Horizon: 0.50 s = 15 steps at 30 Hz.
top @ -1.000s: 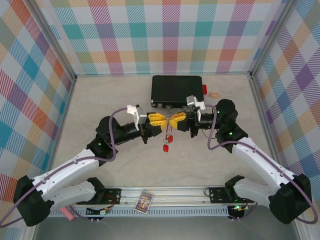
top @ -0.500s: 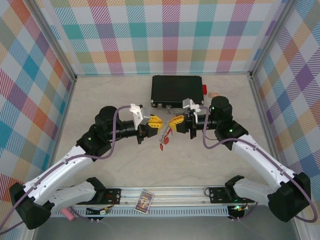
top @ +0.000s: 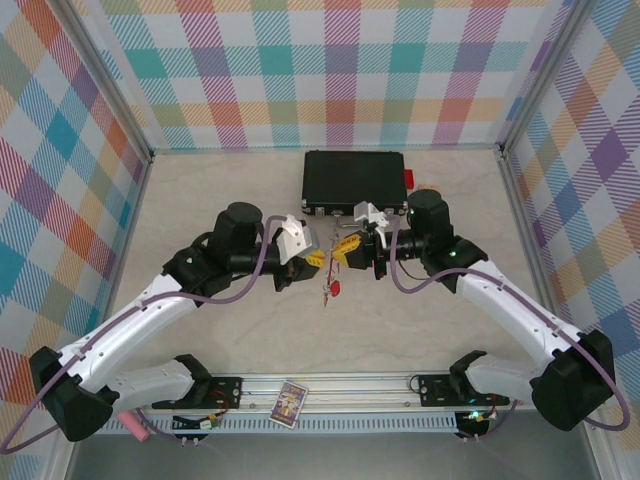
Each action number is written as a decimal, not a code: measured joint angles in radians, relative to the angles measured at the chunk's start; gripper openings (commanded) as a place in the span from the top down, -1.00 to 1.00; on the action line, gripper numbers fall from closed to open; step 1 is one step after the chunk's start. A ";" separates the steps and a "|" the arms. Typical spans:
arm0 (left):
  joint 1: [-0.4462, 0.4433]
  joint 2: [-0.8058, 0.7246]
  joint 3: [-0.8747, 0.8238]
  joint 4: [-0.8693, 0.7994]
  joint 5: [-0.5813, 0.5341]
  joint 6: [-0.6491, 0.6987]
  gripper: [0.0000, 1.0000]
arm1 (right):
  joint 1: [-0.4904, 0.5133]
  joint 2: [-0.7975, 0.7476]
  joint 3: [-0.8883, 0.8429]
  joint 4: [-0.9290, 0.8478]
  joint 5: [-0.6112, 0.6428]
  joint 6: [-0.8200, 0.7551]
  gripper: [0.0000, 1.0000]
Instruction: Put the keys on the keyring
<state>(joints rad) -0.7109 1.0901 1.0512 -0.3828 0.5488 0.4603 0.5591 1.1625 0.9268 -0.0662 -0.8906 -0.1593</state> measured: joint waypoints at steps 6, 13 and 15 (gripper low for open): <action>0.000 0.008 0.002 -0.014 -0.011 0.021 0.76 | 0.014 0.003 0.005 -0.022 0.006 -0.018 1.00; 0.000 0.009 0.012 -0.034 -0.011 0.036 0.81 | 0.028 0.011 0.010 -0.038 0.019 -0.038 1.00; 0.000 0.009 0.012 -0.035 -0.013 0.038 0.80 | 0.031 0.015 0.011 -0.043 0.023 -0.041 1.00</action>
<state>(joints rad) -0.7109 1.0992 1.0634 -0.4183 0.5362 0.4984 0.5903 1.1774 0.9375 -0.1093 -0.8677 -0.2001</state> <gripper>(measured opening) 0.096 0.048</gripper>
